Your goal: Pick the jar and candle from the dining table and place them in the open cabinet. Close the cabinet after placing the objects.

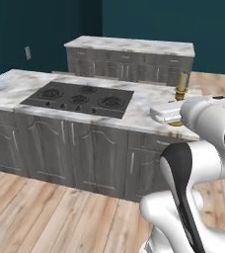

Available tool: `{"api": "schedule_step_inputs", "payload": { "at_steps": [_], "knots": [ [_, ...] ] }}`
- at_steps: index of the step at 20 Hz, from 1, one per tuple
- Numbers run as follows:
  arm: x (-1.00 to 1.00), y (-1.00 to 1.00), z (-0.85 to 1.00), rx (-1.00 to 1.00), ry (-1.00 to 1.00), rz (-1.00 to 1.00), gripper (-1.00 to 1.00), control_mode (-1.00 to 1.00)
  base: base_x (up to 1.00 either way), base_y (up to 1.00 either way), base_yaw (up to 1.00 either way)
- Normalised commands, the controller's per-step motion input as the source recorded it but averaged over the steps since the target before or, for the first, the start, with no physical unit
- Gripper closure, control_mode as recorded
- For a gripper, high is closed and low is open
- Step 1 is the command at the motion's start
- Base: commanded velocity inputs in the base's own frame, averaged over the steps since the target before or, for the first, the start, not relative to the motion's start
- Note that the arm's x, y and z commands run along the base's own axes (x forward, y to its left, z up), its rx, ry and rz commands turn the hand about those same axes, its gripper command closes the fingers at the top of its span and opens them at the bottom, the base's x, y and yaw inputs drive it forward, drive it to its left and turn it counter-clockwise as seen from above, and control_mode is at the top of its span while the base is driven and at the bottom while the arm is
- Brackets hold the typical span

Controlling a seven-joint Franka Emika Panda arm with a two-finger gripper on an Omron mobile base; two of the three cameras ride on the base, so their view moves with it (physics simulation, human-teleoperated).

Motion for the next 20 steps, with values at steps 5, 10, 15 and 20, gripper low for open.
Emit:
{"api": "schedule_step_inputs", "payload": {
  "at_steps": [5, 10, 15, 20],
  "knots": [
    [0.0, 0.0, 0.0, 0.0, 0.0, 0.0, 1.0, 1.0, 0.14, 0.0, 0.61],
    [0.0, 0.0, 0.0, 0.0, 0.0, 0.0, 1.0, 1.0, 0.54, 0.0, 0.71],
    [0.0, 0.0, 0.0, 0.0, 0.0, 0.0, 1.0, 1.0, 0.55, 0.0, 0.73],
    [0.0, 0.0, 0.0, 0.0, 0.0, 0.0, 1.0, 1.0, 0.37, -0.01, 0.75]
  ]
}}
